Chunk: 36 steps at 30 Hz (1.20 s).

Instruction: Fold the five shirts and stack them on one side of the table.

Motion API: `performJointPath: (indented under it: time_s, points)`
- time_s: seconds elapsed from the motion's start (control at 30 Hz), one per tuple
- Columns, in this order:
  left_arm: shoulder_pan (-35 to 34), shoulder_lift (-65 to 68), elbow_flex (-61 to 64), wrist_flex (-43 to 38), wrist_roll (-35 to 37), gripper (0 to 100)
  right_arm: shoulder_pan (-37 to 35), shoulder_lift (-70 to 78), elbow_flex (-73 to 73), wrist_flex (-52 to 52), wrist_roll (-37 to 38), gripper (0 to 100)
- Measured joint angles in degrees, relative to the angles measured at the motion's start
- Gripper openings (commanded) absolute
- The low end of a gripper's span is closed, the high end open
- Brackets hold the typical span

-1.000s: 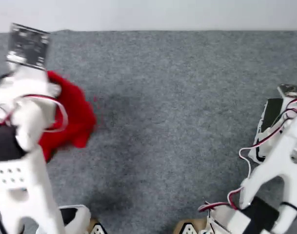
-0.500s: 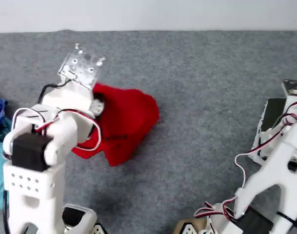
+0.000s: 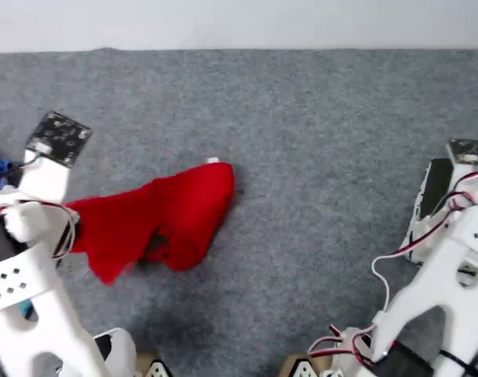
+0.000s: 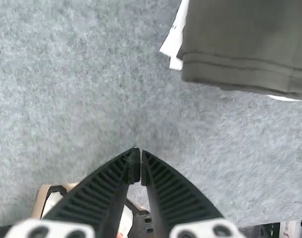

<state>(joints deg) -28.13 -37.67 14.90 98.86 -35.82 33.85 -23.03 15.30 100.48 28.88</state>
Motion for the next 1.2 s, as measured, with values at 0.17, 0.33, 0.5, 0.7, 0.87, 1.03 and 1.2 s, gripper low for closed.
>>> performJointPath:
  time_s: [0.17, 0.33, 0.5, 0.7, 0.87, 1.03, 1.2]
  points:
    - [-2.6, 0.0, 0.0, -2.2, -0.3, 21, -1.7, -3.6, 2.5, 0.0, 0.0, 1.0]
    - [-1.3, -0.1, 2.5, -0.1, -1.0, 21, -6.1, -7.0, 4.4, 0.0, 0.0, 1.0]
    - [1.8, -0.1, 14.2, 0.0, -4.5, 22, -11.4, -7.6, 6.3, 0.0, 0.0, 1.0]
    - [8.2, -0.1, 29.6, -5.1, -6.6, 22, -14.2, -7.6, 6.5, 0.0, 0.0, 1.2]
    - [12.0, -0.1, 38.0, -12.8, -6.7, 22, -14.2, -7.6, 6.5, 0.0, 0.0, 1.3]
    - [12.7, -0.1, 44.0, -19.8, -6.7, 22, -14.2, -7.6, 6.5, 0.0, 0.0, 1.3]
    - [12.7, -0.1, 49.1, -26.5, -6.7, 22, -14.2, -7.6, 6.5, 0.0, 0.0, 1.3]
